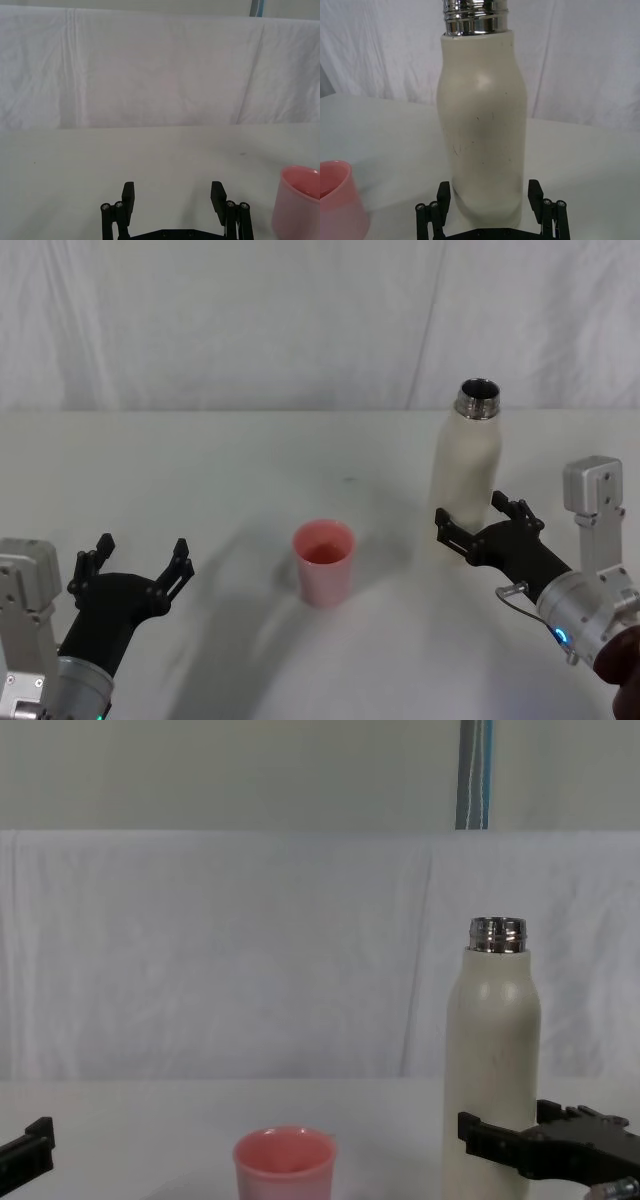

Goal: Grasp the thermos with one hand and pour water into the cup lid.

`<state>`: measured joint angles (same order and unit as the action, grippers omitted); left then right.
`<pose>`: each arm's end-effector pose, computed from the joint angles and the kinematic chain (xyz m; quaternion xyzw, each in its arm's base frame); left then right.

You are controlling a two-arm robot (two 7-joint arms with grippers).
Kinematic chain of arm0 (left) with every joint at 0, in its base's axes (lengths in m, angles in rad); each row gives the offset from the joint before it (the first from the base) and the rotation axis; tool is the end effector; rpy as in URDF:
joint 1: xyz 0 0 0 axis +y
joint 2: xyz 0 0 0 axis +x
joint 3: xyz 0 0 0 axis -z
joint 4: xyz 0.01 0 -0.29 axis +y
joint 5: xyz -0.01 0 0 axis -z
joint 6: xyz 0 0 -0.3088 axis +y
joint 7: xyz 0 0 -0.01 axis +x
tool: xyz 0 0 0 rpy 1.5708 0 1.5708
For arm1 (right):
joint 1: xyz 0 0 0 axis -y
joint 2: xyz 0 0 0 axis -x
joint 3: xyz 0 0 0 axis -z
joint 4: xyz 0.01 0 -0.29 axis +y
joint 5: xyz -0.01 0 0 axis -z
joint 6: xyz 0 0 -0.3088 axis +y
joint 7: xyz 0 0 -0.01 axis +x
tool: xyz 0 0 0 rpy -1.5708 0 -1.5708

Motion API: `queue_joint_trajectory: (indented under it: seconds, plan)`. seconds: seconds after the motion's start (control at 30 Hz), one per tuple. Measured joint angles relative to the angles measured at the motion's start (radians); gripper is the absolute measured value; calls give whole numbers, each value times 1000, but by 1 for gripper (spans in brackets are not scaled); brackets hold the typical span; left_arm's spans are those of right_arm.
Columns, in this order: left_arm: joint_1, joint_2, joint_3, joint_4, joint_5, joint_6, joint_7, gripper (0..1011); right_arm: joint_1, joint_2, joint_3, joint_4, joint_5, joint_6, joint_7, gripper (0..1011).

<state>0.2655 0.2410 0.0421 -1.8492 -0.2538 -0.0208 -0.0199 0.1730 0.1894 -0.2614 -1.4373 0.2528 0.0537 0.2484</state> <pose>0.2530 0.0376 -0.2852 -0.0174 0.0064 0.6616 0.7496 0.3695 0.0180 -0.2933 -0.0131 0.0328 -0.5195 0.8537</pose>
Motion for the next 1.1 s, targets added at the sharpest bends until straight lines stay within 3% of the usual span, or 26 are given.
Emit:
queue_joint_trajectory:
  seconds: [0.33,0.63,1.1]
  plan:
    - [0,0,0,0,0,0,0,1001,-53,13,18,-54,-1,-1,-22,1001]
    - [0,0,0,0,0,0,0,1001,-139,14,36,-156,-6,-83,-35,1001]
    - [0,0,0,0,0,0,0,1001,-188,20,0,-213,-82,-133,-33,1001]
